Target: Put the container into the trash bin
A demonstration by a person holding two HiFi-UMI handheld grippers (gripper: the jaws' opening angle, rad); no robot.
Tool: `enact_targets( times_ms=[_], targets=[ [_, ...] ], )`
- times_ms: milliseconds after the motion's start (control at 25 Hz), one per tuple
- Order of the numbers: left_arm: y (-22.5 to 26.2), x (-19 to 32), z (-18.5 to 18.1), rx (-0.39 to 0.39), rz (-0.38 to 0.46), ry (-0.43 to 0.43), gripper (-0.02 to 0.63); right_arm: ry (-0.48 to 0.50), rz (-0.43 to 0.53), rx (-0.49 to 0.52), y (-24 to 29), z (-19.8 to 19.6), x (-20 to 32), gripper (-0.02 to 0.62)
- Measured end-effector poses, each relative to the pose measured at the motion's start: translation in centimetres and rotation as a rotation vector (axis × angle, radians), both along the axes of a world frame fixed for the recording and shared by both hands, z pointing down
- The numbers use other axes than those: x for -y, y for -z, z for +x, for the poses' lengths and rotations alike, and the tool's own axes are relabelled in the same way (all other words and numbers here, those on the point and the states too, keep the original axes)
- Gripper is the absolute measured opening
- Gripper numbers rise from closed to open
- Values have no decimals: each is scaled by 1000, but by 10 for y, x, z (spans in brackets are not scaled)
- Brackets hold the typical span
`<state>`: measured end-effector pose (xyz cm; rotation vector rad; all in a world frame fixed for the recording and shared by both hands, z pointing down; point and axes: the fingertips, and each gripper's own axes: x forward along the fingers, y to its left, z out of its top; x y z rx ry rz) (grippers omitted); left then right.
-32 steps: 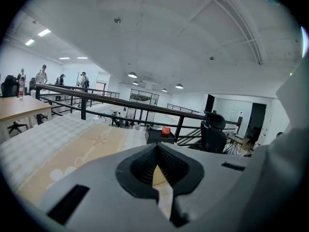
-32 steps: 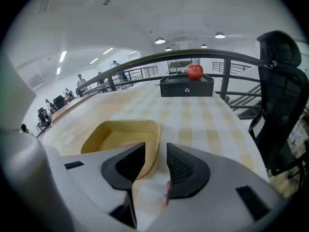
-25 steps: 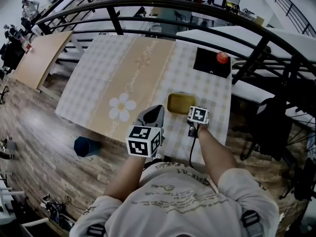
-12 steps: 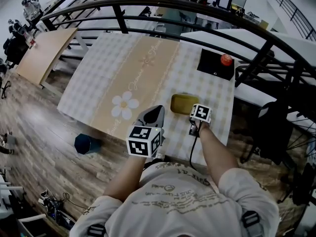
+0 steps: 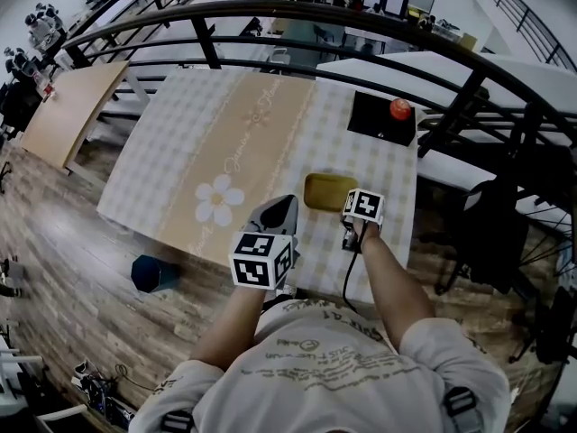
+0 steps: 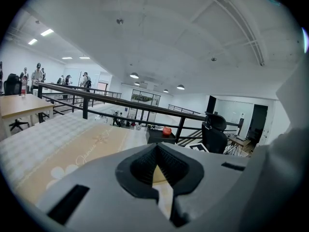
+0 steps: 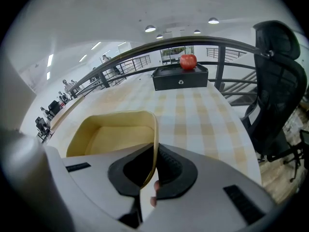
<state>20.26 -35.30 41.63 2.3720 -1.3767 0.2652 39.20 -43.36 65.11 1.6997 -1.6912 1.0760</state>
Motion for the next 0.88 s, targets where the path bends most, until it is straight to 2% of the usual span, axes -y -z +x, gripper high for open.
enact_targets(
  times_ms=[200, 680, 880],
  targets=[
    [0, 5, 6, -11, -3, -13, 5, -18, 8, 23, 34, 6, -8, 6],
    [0, 12, 22, -36, -6, -41, 5, -27, 112, 55, 146, 27, -34, 5],
    [0, 11, 26, -40, 3, -46, 5, -28, 167, 25, 171, 40, -47, 5]
  ],
)
